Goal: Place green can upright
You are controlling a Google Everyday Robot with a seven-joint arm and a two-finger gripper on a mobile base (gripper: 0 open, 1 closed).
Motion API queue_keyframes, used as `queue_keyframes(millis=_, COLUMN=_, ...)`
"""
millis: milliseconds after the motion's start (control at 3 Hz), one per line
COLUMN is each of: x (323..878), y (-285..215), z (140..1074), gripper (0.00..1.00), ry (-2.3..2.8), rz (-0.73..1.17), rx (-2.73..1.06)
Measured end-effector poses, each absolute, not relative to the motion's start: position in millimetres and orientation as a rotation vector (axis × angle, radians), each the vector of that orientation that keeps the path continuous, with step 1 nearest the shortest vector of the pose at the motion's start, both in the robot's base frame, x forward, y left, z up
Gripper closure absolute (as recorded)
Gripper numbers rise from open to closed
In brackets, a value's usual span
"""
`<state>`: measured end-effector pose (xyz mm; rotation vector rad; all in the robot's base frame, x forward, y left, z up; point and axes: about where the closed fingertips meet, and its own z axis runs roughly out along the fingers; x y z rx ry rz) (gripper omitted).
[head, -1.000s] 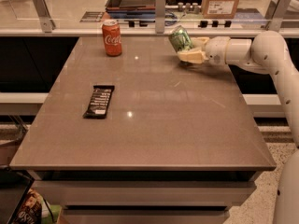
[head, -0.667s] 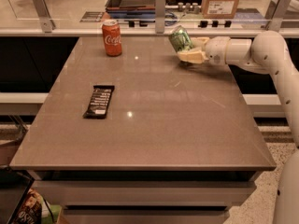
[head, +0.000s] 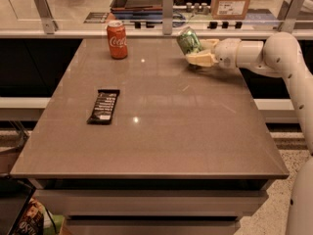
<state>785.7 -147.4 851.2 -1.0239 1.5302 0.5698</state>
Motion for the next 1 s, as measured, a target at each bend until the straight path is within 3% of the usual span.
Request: queue_keyframes(millis=1000, x=763.6, y=-172.7, z=874.3, gripper=1.00, ry=1.242, rz=0.614, rx=-0.884)
